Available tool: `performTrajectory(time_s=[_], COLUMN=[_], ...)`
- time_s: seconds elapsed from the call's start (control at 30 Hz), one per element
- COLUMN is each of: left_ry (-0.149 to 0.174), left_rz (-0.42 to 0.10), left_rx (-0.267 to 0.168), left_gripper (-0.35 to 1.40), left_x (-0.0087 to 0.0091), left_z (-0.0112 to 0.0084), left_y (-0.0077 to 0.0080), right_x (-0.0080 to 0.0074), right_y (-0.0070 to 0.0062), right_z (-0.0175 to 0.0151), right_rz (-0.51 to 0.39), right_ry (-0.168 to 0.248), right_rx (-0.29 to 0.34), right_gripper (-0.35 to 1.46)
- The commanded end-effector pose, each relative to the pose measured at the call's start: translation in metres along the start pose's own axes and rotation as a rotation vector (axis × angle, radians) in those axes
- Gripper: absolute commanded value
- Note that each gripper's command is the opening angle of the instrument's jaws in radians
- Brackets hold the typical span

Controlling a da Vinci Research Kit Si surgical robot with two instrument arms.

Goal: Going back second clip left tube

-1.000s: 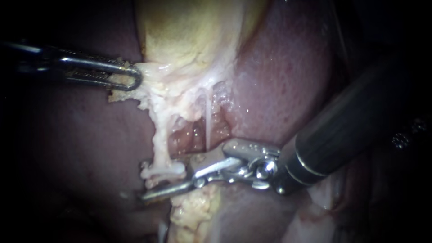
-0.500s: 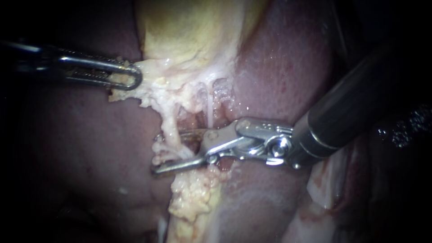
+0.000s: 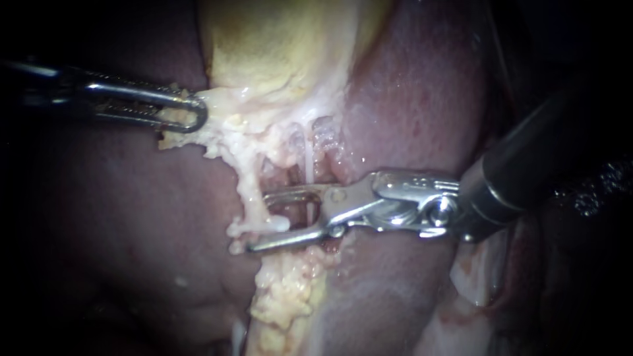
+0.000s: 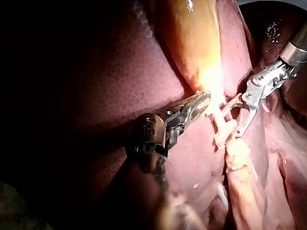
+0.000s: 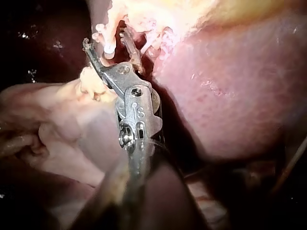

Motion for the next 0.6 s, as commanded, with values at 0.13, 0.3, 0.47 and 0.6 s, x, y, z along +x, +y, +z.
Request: performTrajectory(time_s=[0.13,0.3,0.47,0.6], left_ry=[0.000,0.000,0.000,0.000], left_rz=[0.001,0.001,0.001,0.001], left_rx=[-0.001,-0.001,-0.001,-0.001], left_gripper=[-0.35,-0.35,-0.35,-0.35], left_x=[0.0000,0.0000,0.0000,0.0000], left_z=[0.0000,0.0000,0.0000,0.0000], left_y=[0.0000,0.0000,0.0000,0.0000], right_x=[0.0006,0.0018,0.0032,0.0042], right_y=[-0.0013,-0.0032,-0.0044,-0.0045], right_z=[-0.0034,-0.0079,-0.0117,-0.0141], right_rz=[-0.079,-0.171,-0.220,-0.234], right_ry=[-0.007,-0.085,-0.140,-0.147], right_rx=[-0.028,-0.067,-0.092,-0.111], right_gripper=[0.50,0.50,0.49,0.49])
